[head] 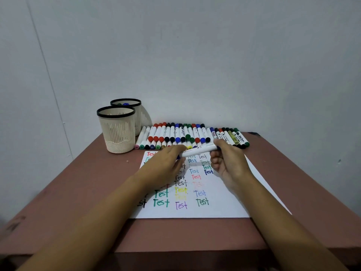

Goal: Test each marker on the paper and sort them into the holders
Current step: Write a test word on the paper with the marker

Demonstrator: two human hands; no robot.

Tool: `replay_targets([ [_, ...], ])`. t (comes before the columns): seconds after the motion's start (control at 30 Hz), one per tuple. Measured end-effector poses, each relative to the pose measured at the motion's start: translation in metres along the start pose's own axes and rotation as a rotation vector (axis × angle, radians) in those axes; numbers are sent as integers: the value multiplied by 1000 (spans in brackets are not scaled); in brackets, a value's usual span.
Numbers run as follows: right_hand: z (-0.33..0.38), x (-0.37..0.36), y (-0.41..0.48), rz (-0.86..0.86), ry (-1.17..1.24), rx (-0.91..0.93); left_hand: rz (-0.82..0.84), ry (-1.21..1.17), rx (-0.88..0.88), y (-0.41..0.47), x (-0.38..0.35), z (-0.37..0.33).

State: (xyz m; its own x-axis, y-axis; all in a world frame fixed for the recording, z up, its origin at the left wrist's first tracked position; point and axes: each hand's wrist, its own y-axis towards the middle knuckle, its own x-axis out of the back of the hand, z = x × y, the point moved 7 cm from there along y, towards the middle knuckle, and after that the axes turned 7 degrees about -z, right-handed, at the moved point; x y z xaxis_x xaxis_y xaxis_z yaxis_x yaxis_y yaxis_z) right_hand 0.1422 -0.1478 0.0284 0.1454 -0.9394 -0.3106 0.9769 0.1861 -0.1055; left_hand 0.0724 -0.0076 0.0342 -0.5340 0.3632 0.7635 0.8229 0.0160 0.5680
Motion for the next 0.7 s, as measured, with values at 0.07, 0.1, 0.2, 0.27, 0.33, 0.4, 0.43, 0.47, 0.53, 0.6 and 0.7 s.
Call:
replay_targets([
  [0.07,-4,-3,0,44,70,-53,21,-16,17,0,-2,-1],
  [0.1,-7,-6,-1,82,90,-66,29,-17,23,1,-3,-2],
  [0.2,-16,-17,-5,223,17,-67,43,7,5,-1,-3,-6],
  [0.27,-20,-22,-7,274,-69,-33,44,25,-12,-2,-3,-7],
  [0.33,-21,-22,-5,263,-105,-2,23,28,-11,-2,0,-7],
  [0.4,-19,-21,-5,253,-88,16,-11,17,-5,-1,4,-9],
  [0.43,-18,-21,-5,257,-71,21,-26,6,-3,0,5,-10],
  [0.47,-18,-22,-5,265,-56,26,-38,-11,-1,1,6,-11],
  [0.53,-17,-23,-7,287,-29,39,-62,-56,17,1,6,-10],
  [0.6,-16,-25,-7,306,10,53,-105,-84,54,0,9,-6],
  [0.7,-13,-26,-7,315,48,74,-153,-146,98,-2,14,-3],
])
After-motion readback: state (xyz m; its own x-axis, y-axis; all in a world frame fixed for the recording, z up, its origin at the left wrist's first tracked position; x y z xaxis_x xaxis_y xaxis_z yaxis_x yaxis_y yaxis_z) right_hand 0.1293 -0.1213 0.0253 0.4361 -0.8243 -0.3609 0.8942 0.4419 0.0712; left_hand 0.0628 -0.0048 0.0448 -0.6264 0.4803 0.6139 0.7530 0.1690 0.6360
